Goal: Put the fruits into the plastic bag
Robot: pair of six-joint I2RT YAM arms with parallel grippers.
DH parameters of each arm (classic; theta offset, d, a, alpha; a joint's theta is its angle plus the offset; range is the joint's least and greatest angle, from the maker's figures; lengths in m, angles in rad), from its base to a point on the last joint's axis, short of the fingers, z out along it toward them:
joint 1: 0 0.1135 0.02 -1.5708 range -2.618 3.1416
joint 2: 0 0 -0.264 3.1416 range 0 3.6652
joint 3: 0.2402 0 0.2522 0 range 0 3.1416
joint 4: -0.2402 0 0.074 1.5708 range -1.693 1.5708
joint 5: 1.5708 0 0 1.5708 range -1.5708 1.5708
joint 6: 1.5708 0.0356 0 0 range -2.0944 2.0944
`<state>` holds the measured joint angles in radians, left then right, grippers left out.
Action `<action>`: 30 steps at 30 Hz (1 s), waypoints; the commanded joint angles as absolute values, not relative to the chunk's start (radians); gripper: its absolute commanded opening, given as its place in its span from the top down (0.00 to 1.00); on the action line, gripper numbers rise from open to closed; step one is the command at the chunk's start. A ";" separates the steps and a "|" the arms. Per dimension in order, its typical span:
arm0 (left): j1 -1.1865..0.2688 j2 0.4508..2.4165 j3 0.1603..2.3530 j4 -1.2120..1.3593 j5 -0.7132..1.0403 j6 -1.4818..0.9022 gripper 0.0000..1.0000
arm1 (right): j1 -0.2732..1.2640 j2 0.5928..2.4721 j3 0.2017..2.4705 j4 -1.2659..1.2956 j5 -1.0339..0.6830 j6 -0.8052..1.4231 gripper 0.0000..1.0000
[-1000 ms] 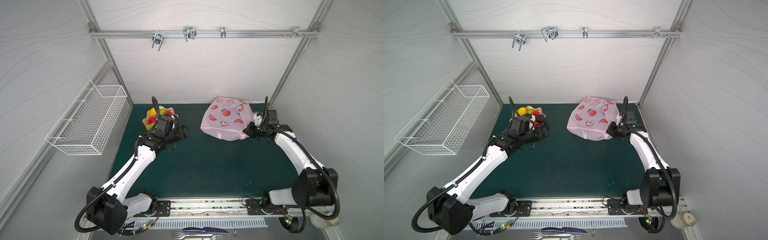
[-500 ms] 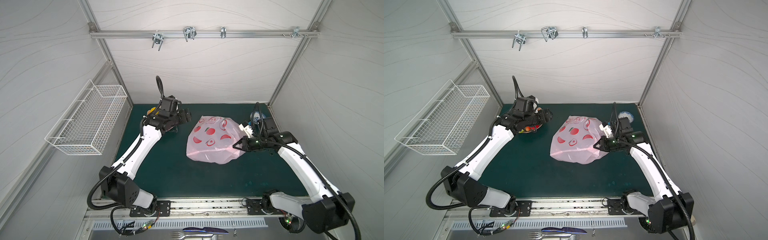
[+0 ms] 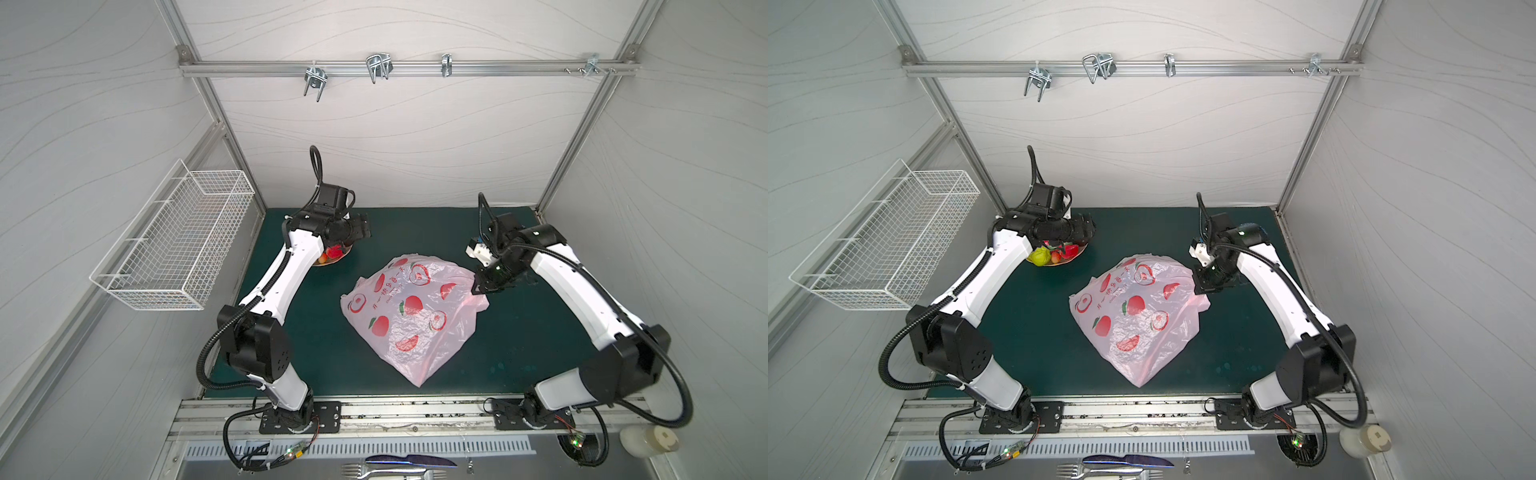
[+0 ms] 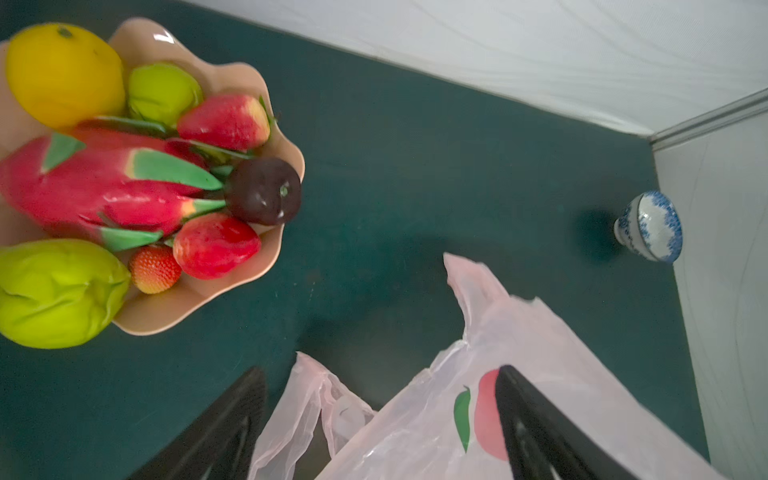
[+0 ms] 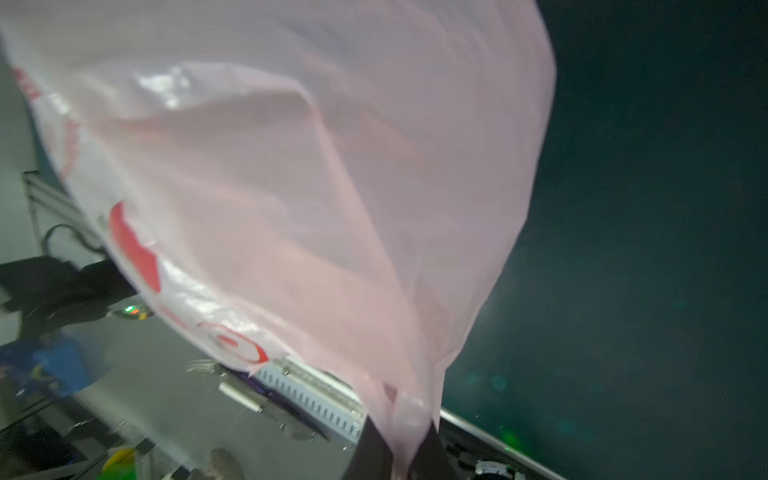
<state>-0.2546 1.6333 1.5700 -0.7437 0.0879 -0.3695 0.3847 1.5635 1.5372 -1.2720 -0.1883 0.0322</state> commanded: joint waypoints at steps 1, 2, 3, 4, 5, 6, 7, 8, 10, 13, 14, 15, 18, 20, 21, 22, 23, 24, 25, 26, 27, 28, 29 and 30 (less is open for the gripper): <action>-0.261 1.597 1.504 -0.745 0.107 -0.362 0.12 | 0.354 1.692 1.674 -1.281 0.020 -0.032 0.90; -0.261 1.586 1.484 -0.743 0.115 -0.362 0.12 | 0.335 1.734 1.727 -1.260 0.042 -0.034 0.89; -0.262 1.575 1.465 -0.742 0.113 -0.362 0.12 | 0.320 1.770 1.774 -1.244 0.056 -0.034 0.86; -0.262 1.565 1.445 -0.743 0.108 -0.362 0.12 | 0.304 1.807 1.827 -1.217 0.079 -0.027 0.80; -0.262 1.554 1.422 -0.743 0.104 -0.362 0.12 | 0.288 1.843 1.879 -1.182 0.088 -0.018 0.73; -0.262 1.546 1.402 -0.745 0.101 -0.367 0.12 | 0.274 1.877 1.933 -1.160 0.088 -0.004 0.60; -0.263 1.540 1.386 -0.745 0.103 -0.369 0.12 | 0.266 1.907 1.974 -1.143 0.090 0.015 0.48; -0.264 1.535 1.368 -0.745 0.105 -0.372 0.12 | 0.259 1.938 2.031 -1.136 0.079 0.038 0.40; -0.264 1.534 1.343 -0.751 0.095 -0.387 0.11 | 0.256 1.960 2.103 -1.143 0.009 0.104 0.29; -0.265 1.545 1.321 -0.762 0.094 -0.411 0.11 | 0.255 1.857 1.989 -1.039 -0.163 0.238 0.16; -0.265 1.549 1.313 -0.757 0.099 -0.419 0.11 | 0.265 1.787 1.903 -0.977 -0.186 0.275 0.09; -0.267 1.553 1.302 -0.749 0.107 -0.421 0.11 | 0.278 1.723 1.824 -0.926 -0.182 0.298 0.03; -0.278 1.572 1.290 -0.721 0.140 -0.426 0.12 | 0.292 1.570 1.672 -0.890 -0.178 0.353 0.01; -0.294 1.595 1.296 -0.701 0.160 -0.426 0.13 | 0.291 1.493 1.599 -0.891 -0.188 0.368 0.01; -0.302 1.607 1.299 -0.691 0.167 -0.429 0.13 | 0.290 1.456 1.574 -0.898 -0.191 0.366 0.01; -0.311 1.623 1.303 -0.679 0.172 -0.432 0.14 | 0.291 1.417 1.548 -0.910 -0.186 0.365 0.01; -0.321 1.640 1.309 -0.664 0.175 -0.434 0.14 | 0.290 1.379 1.524 -0.921 -0.183 0.365 0.01; -0.328 1.654 1.313 -0.647 0.186 -0.437 0.14 | 0.288 1.351 1.502 -0.924 -0.192 0.367 0.01; -0.335 1.673 1.317 -0.618 0.205 -0.447 0.14 | 0.288 1.319 1.476 -0.923 -0.209 0.367 0.01; -0.340 1.691 1.320 -0.594 0.222 -0.456 0.15 | 0.288 1.291 1.452 -0.929 -0.215 0.369 0.01; -0.347 1.701 1.326 -0.573 0.240 -0.459 0.15 | 0.288 1.269 1.432 -0.937 -0.212 0.373 0.01; -0.357 1.718 1.333 -0.549 0.260 -0.462 0.15 | 0.286 1.247 1.413 -0.946 -0.213 0.375 0.01; -0.368 1.729 1.341 -0.527 0.275 -0.464 0.15 | 0.284 1.227 1.389 -0.954 -0.216 0.376 0.01; -0.377 1.740 1.344 -0.506 0.288 -0.469 0.15 | 0.284 1.204 1.367 -0.960 -0.216 0.382 0.01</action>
<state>-0.3538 1.7138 1.2919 -0.6163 0.2211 -0.4465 0.2886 1.2358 1.4170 -0.9268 -0.1955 0.3588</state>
